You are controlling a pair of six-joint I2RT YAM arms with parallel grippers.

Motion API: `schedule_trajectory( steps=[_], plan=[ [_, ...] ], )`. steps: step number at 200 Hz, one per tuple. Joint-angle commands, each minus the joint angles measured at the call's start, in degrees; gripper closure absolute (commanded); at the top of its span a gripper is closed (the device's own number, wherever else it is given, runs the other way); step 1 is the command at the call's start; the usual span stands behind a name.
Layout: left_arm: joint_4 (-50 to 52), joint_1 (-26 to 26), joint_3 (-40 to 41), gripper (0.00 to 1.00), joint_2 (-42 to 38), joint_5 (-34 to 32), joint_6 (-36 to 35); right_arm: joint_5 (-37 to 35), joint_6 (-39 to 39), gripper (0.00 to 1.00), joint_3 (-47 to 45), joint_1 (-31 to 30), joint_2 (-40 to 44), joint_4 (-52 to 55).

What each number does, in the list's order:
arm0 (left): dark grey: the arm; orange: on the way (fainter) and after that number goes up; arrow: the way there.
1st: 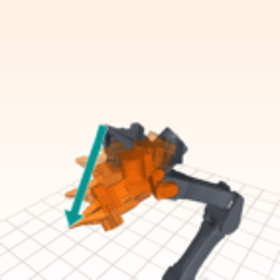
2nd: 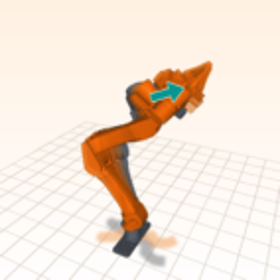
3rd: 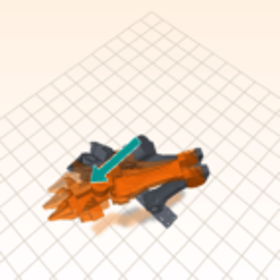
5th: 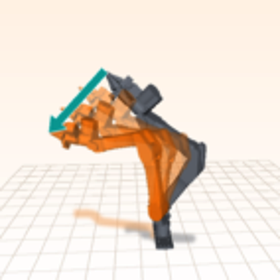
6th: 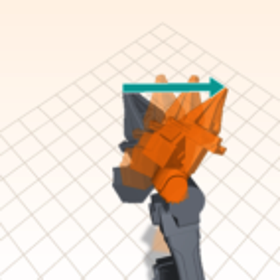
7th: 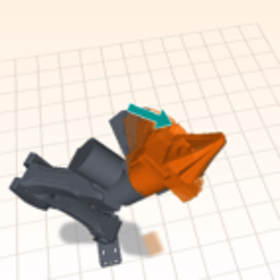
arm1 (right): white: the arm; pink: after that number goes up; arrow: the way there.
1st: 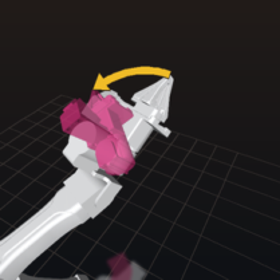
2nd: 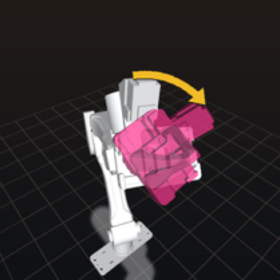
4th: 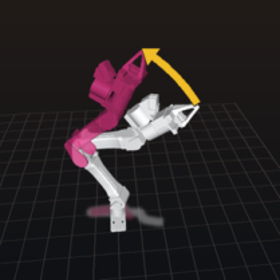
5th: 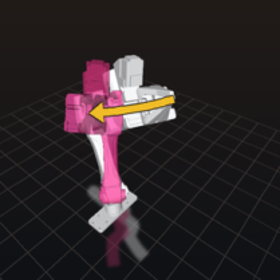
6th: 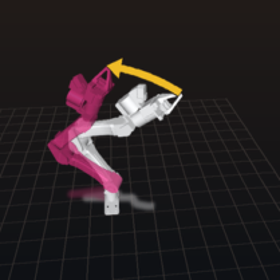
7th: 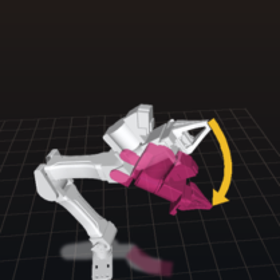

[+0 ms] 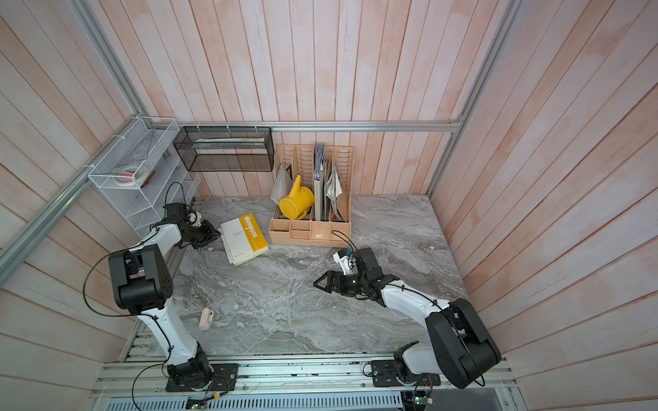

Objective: Close the notebook
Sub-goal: Place the notebook at the notebook.

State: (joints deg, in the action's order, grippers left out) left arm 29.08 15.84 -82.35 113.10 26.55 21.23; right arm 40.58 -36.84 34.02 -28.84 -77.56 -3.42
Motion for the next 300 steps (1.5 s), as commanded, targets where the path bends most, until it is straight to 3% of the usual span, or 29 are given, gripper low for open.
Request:
schedule_trajectory(
  steps=[1,82,181,210,226,249,291,294,300],
  plan=[
    [-1.28,-0.1,-0.18,0.78,1.73,0.82,0.53,-0.23,0.03,0.02,0.37,-0.48,0.4,-0.17],
    [-3.96,-1.72,0.32,0.78,3.09,4.52,1.55,-0.31,0.1,0.02,-0.23,-0.6,0.83,-0.23],
    [-2.92,-2.39,0.1,0.78,3.6,2.97,1.09,-0.15,-0.44,0.02,-0.52,-0.56,1.19,-0.84],
    [-7.12,-2.89,2.61,0.78,-1.72,5.84,0.4,-0.61,0.17,0.02,0.13,-0.59,1.35,0.11],
    [-9.61,-3.18,4.8,0.64,-7.53,5.62,-0.17,-0.93,0.87,0.02,1.16,-0.6,1.62,1.24],
    [-11.84,-3.18,7.86,0.34,-16.5,5.12,-0.72,-1.11,2.01,0.02,3.25,-0.58,1.75,3.09],
    [-7.66,-3.18,11.82,0.21,-29.38,0.7,-2.51,-1.99,3.31,0.02,6.24,-0.56,3.23,5.89],
    [-6.9,-3.18,12.02,0.14,-30.08,0.29,-2.64,-2.14,3.54,0.02,6.54,-0.59,3.43,6.29],
    [-5.66,-3.18,12.62,0.1,-31.72,-0.81,-2.87,-2.61,4.06,0.02,7.1,-0.51,3.99,7.2]
  ],
)
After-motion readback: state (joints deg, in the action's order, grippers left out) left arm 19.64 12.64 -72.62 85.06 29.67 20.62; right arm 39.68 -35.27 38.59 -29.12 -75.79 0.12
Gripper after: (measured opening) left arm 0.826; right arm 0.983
